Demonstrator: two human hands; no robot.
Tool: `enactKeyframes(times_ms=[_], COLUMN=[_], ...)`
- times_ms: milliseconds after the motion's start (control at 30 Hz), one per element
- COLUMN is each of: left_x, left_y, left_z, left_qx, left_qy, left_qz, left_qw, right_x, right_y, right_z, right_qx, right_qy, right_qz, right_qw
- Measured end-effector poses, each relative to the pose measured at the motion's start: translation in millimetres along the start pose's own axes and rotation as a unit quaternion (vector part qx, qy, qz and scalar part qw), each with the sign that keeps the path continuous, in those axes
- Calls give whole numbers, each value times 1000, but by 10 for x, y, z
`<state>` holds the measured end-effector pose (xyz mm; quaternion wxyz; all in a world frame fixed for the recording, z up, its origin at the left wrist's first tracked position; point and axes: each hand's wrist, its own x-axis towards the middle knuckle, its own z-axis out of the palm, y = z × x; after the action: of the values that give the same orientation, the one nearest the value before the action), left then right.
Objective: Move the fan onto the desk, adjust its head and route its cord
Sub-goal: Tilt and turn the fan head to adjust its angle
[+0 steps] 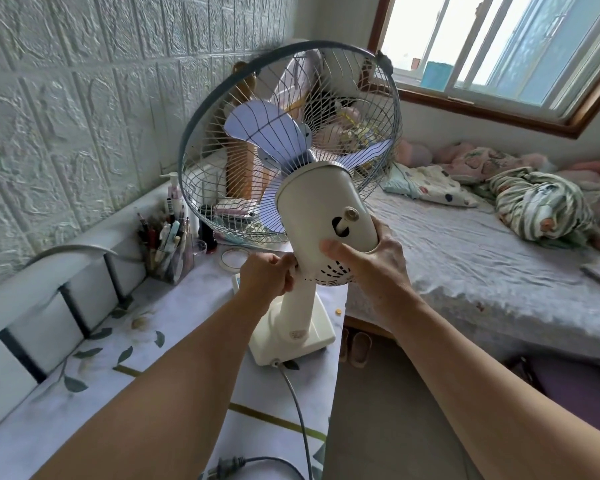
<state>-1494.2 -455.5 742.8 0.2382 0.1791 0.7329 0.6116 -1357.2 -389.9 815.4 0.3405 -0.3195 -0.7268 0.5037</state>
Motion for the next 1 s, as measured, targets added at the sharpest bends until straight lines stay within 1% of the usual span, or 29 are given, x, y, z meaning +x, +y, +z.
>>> enactKeyframes(times_ms=[100, 333, 467, 700, 867, 1000], left_x=[19, 58, 49, 58, 67, 64], left_y=[-2, 44, 76, 63, 83, 94], left_z=[18, 13, 14, 7, 23, 27], left_qx=[-35, -66, -91, -76, -86, -88], left_qy=[-9, -23, -33, -28, -36, -34], left_qz=[-45, -99, -109, -108, -110, -120], left_qw=[998, 993, 989, 991, 989, 988], right_x=[5, 48, 84, 161, 222, 291], right_y=[13, -58, -130, -239, -272, -335], right_z=[-3, -10, 4, 69, 68, 81], right_qx=[-1, -23, -33, -58, -54, -44], right_qy=[1, -7, -5, -4, 2, -9], right_qz=[7, 17, 37, 64, 91, 113], right_qw=[1000, 1000, 999, 996, 994, 993])
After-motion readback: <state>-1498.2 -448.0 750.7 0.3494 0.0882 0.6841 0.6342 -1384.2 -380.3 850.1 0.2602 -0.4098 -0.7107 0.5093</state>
